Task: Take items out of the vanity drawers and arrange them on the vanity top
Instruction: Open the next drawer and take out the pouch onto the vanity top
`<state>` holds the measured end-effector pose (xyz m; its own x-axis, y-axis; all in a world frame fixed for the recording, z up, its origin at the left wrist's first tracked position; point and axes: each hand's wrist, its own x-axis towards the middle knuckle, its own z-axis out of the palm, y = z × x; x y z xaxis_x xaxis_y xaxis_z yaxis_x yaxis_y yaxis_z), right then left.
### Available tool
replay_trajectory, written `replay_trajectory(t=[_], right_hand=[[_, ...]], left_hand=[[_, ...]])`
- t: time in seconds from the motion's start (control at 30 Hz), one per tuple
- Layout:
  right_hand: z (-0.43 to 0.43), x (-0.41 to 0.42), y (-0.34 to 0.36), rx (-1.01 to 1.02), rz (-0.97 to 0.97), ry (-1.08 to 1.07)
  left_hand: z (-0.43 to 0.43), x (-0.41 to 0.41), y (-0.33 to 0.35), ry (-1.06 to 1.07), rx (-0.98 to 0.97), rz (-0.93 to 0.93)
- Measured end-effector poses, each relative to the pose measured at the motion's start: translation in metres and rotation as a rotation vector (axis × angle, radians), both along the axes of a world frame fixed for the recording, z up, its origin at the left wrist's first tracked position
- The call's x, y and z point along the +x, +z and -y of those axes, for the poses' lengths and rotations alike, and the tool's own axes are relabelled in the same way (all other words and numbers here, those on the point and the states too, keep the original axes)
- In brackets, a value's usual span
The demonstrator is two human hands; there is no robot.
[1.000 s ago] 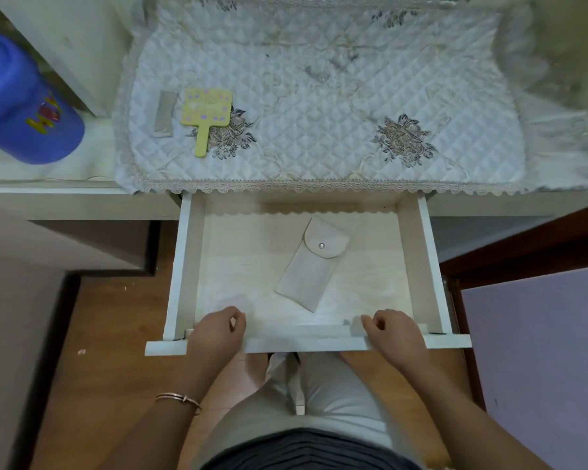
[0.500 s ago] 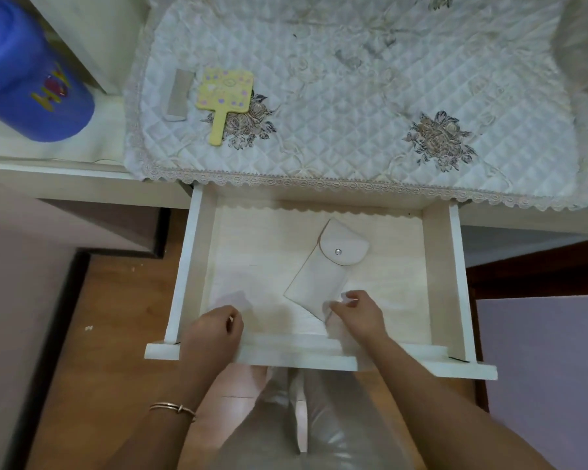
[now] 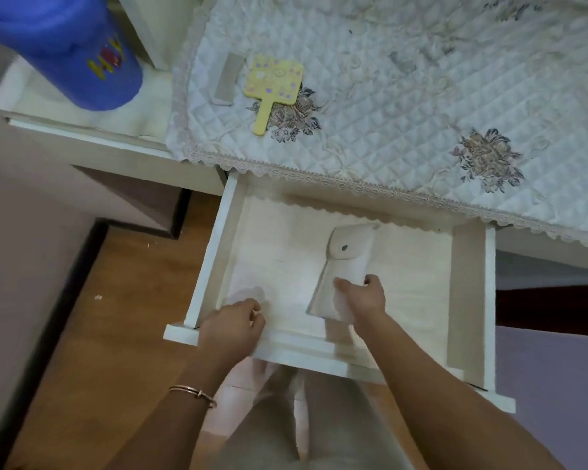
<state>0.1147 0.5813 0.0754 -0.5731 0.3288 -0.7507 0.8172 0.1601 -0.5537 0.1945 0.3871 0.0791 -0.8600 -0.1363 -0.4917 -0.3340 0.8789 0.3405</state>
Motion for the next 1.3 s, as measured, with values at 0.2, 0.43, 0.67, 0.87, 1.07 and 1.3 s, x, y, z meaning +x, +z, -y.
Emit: replay_trajectory(t=[0.2,0.43,0.67,0.87,1.07,1.3], right_hand=[[-0.025,0.009,0.064,0.004,-0.179,0.453],[-0.024,-0.06,0.115,-0.145,-0.464,0.323],[-0.003,-0.181,0.123,-0.146,-0.52,0.181],[0.003,-0.216,0.101,0.092,-0.475,0.312],[-0.006,-0.197,0.082,0.443,-0.499,0.774],[-0.006,-0.198,0.087,0.553,-0.508,0.749]], left_hand=[[0.002,-0.002,0.005,-0.043,0.019,0.094],[0.001,-0.004,0.011,-0.017,0.054,0.168],[-0.001,-0.007,0.014,0.004,0.03,0.168],[-0.002,-0.011,0.014,0.077,0.037,0.213],[-0.006,-0.009,0.016,0.062,0.022,0.215],[-0.008,0.004,0.02,-0.006,0.049,0.13]])
